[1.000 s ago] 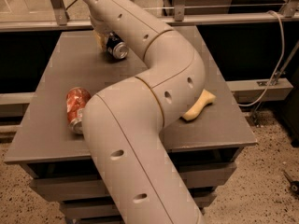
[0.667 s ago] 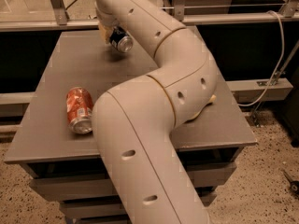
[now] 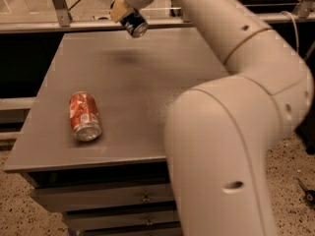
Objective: Place pepsi can upright
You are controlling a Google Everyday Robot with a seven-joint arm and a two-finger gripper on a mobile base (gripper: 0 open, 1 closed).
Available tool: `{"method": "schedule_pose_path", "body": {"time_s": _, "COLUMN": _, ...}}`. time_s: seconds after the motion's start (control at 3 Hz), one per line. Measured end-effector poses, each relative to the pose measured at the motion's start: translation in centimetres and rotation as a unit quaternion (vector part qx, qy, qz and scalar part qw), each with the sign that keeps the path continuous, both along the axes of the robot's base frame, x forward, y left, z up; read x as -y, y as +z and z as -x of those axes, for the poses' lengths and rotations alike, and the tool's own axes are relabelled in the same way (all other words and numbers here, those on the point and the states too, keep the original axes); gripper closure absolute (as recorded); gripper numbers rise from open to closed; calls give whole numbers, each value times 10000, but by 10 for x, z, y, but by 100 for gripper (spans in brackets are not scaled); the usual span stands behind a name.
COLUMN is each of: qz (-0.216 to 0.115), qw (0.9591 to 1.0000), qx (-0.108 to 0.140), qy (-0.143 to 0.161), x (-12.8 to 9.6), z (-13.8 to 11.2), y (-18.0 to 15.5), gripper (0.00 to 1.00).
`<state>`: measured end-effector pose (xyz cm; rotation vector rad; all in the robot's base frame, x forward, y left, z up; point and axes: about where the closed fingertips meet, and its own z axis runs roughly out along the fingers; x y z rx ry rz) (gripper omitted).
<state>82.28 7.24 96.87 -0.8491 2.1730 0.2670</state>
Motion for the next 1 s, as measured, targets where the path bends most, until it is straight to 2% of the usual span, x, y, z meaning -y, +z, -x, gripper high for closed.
{"method": "schedule_pose_path", "body": {"time_s": 0.33, "qz": -839, "qw": 9934, "qx": 489, "qy": 601, "x": 7, "z": 29, "y": 36, "gripper": 100}}
{"method": "schedule_pose_path", "body": {"time_s": 0.67, "qz": -1463, "qw": 9805, "qx": 753, "qy": 1075, "x": 3, "z": 58, "y": 56, "gripper": 100}}
{"method": "schedule_pose_path", "body": {"time_s": 1.0, "qz": -1975, "qw": 9630, "qx": 1047, "qy": 1504, "x": -1, "z": 83, "y": 64, "gripper": 100}}
